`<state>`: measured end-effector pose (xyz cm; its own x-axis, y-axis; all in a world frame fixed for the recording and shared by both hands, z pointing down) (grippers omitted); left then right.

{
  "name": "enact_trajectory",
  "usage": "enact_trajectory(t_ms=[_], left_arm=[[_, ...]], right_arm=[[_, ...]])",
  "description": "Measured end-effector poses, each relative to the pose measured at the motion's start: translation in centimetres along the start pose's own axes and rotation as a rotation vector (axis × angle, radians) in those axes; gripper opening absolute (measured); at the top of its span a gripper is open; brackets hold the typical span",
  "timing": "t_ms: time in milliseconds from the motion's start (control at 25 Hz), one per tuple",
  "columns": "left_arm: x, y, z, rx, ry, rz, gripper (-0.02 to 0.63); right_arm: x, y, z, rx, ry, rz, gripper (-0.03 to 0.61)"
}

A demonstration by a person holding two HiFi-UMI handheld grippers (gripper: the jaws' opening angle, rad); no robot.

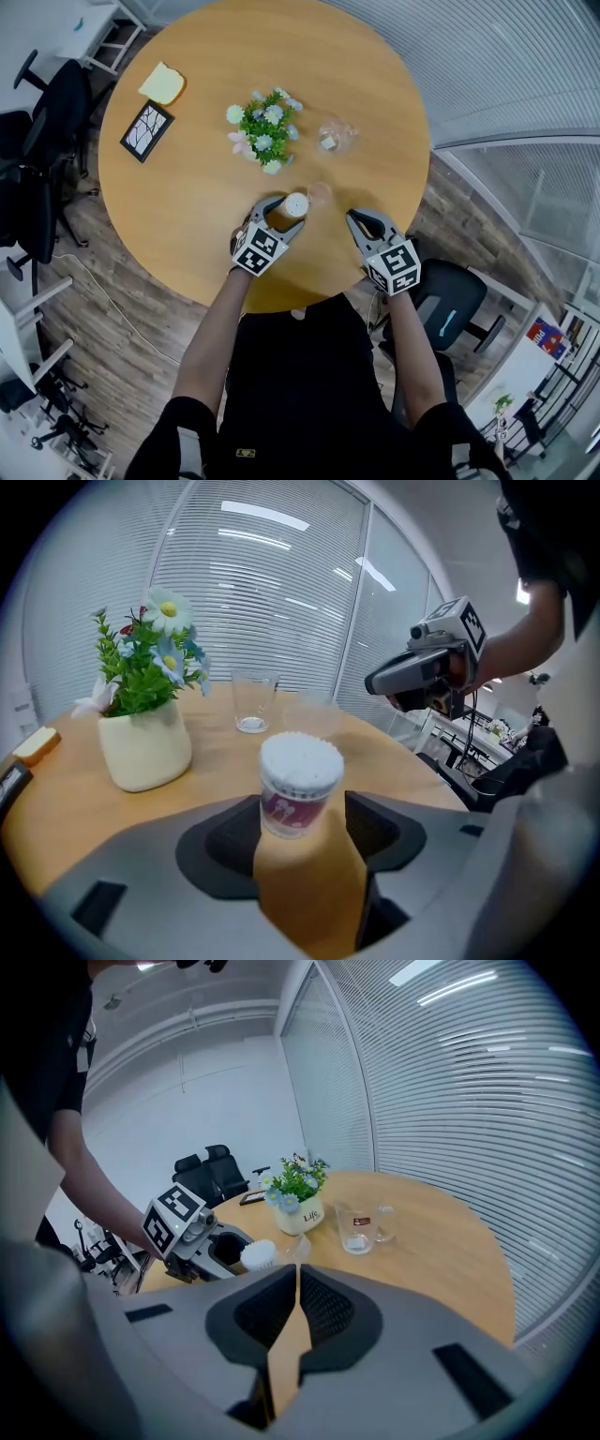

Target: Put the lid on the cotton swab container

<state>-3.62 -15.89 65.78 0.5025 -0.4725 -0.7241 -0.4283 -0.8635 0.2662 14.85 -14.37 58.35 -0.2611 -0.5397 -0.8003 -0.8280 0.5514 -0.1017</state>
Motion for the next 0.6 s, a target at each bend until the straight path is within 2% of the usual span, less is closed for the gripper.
enact_trajectory(t_ms=[320,600], left_arm=[[0.4,0.6,-0.9,0.018,-0.002,-0.009,0.276],[0.0,0.7,-1.4,0.024,0.010,-0.016,0.262]], right_arm=[[-0.6,-0.5,-1.0,0.015,0.032,0.002,0.011],[-1.3,-1.0,-3.2,0.052,0.035,-0.054,0.011]])
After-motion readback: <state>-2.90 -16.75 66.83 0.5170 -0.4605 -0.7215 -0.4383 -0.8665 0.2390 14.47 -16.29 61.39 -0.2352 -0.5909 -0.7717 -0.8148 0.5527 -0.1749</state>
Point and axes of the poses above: the fingertips, and each gripper's own axes: z backward along the fingers, y to its left, x out of its top, the point moved 6 cm from there along z, backward along the fingers, and after that the axes turned 9 degrees about -x, right-handed, at the moved point
